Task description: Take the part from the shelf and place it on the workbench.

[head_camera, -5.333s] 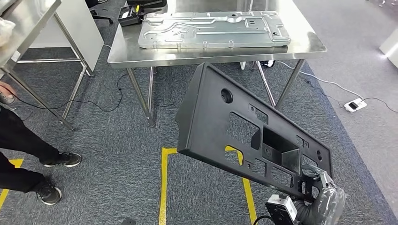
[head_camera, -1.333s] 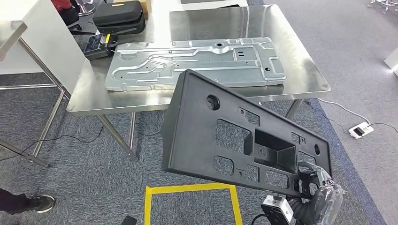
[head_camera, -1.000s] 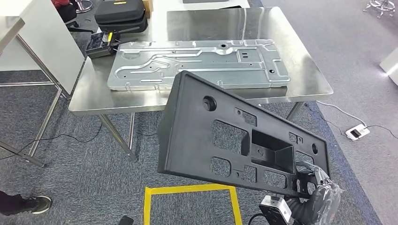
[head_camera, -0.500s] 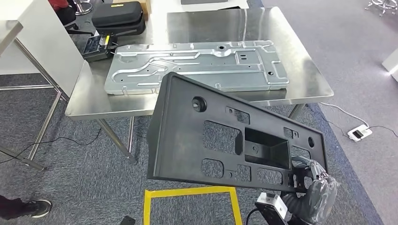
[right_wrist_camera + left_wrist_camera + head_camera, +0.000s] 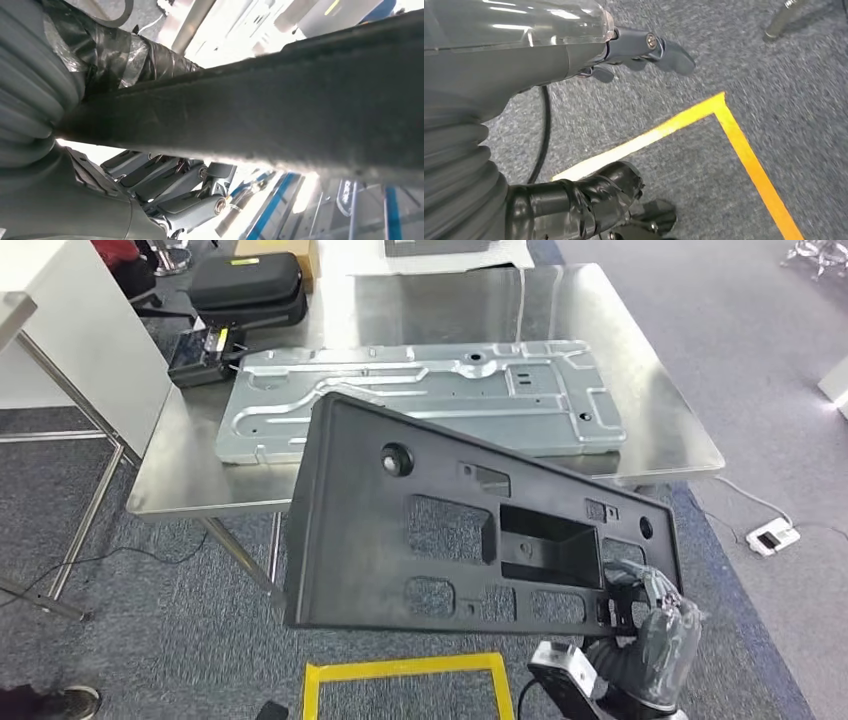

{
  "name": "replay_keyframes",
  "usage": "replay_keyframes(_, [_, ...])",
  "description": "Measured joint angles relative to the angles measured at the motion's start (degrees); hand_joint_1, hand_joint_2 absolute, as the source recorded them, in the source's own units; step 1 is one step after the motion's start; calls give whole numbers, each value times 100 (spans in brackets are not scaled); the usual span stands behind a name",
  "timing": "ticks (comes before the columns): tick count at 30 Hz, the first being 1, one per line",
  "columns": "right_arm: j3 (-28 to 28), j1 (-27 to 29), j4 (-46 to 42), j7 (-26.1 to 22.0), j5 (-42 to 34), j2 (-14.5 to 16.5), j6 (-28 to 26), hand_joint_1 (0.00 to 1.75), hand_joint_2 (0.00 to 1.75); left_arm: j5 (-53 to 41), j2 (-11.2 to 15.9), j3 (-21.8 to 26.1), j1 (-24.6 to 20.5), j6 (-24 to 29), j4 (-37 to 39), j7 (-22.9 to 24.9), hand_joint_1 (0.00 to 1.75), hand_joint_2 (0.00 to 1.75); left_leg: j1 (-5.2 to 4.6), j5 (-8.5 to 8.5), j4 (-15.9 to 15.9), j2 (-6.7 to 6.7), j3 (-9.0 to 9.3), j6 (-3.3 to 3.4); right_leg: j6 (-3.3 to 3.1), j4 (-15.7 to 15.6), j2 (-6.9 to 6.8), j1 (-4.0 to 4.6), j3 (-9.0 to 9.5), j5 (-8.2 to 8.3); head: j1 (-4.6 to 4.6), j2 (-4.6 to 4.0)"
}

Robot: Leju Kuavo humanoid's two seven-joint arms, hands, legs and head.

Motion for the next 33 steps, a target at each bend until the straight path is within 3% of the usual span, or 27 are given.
replay_keyframes(2, [29, -38, 19, 35, 6, -26, 0, 175, 175, 0, 2, -1, -4, 2, 0, 2, 0, 175, 25, -31, -71, -13, 142, 61, 43, 369, -6, -10, -178, -86, 2, 0])
replay_keyframes(5, [63, -70, 55, 82, 10, -70, 0, 175, 175, 0, 3, -2, -6, 2, 0, 14, 0, 175, 31, -127, -94, -14, 268, 97, 104, 1293, -7, -17, -856, -457, 4, -1])
replay_keyframes(6, [66, -66, 71, 91, 10, -82, 0, 175, 175, 0, 3, -2, 2, 2, 0, 20, 0, 175, 32, -171, -94, -16, 317, 93, 117, 1430, -8, -18, -1033, -495, 3, 0])
replay_keyframes(7, [66, -61, 85, 96, 10, -89, 0, 175, 175, 1, 3, -2, 11, 4, 0, 26, 0, 175, 35, -220, -93, -20, 378, 86, 128, 1383, -10, -20, -1125, -406, 3, -1])
replay_keyframes(10, [66, -59, 106, 105, 10, -107, 0, 175, 175, 1, 3, -2, 14, 14, 0, 35, 0, 175, 46, -378, -89, -28, 578, 24, 109, 475, -28, -22, -996, 341, 5, -1])
replay_keyframes(12, [67, -58, 115, 109, 10, -116, 0, 175, 175, 0, 3, -2, 4, 17, 0, 40, 0, 175, 38, -457, -87, -30, 644, -49, 20, 146, -46, 12, -927, 533, 12, -1])
replay_keyframes(16, [68, -49, 119, 128, 10, -121, 0, 175, 175, 2, 4, -2, 2, 28, 0, 47, 0, 175, 35, -556, 77, -26, 658, -173, -179, 99, -30, 13, -837, 569, 13, 0])
replay_keyframes(18, [68, -51, 116, 129, 10, -121, 0, 175, 175, 3, 3, -2, -9, 33, 0, 48, 0, 175, 49, -816, 569, -22, 398, -214, -237, 72, -33, 7, -783, 553, 7, 0])
replay_keyframes(20, [68, -49, 116, 129, 8, -122, 0, 175, 175, 4, 3, -2, -10, 34, 0, 48, 0, 175, 53, -1103, 1270, -21, -37, -235, -271, 71, -31, 19, -760, 521, 2, 0])
replay_keyframes(21, [68, -45, 118, 129, 5, -122, 0, 175, 175, 4, 3, -2, -4, 34, 0, 48, 0, 175, 54, -1127, 1468, -21, -200, -234, -280, 71, -25, 28, -742, 501, 2, -1])
replay_keyframes(22, [68, -42, 118, 128, 2, -123, 0, 175, 175, 4, 3, -2, 3, 35, 0, 49, 0, 175, 53, -1035, 1474, -21, -277, -221, -283, 71, -15, 39, -715, 479, 2, 0])
replay_keyframes(23, [68, -40, 118, 128, -2, -123, 0, 175, 175, 4, 3, -2, 8, 36, 0, 49, 0, 175, 47, -822, 1258, -21, -248, -194, -282, 70, -7, 51, -679, 455, 2, 0])
replay_keyframes(25, [68, -41, 118, 120, -7, -123, 0, 175, 175, 3, 8, -2, 8, 44, 0, 51, 0, 175, 16, -340, 528, -19, -28, -100, -271, 67, 1, 75, -599, 408, 5, 0])
replay_keyframes(27, [68, -46, 119, 106, -7, -124, 0, 175, 175, -1, 19, -2, -3, 58, 0, 56, 0, 175, -30, -236, 99, -24, 108, -18, -229, 64, 4, 75, -576, 375, 1, 0])
replay_keyframes(29, [68, -55, 119, 95, -4, -125, 0, 175, 175, -10, 25, -3, -1, 69, 0, 62, 0, 175, -46, -243, 33, -33, 130, 22, -164, 54, 7, 70, -573, 355, -6, 0])
replay_keyframes(30, [68, -60, 116, 91, 0, -128, 0, 175, 175, -22, 25, -4, 4, 72, 0, 64, 0, 175, -27, -158, -17, -25, 163, 37, -131, 64, 5, 72, -561, 336, -7, 0])
replay_keyframes(32, [68, -80, 111, 85, 7, -135, -1, 175, 175, -49, 24, -7, -1, 72, 0, 67, 0, 175, 17, -82, -119, -13, 233, 70, -71, 251, 0, 74, -626, 200, -3, -1])
replay_keyframes(33, [68, -91, 111, 85, 7, -142, -1, 175, 175, -60, 23, -11, -12, 71, 0, 67, 0, 175, 32, -67, -151, -6, 254, 80, -44, 505, -2, 61, -751, 58, -1, 0])
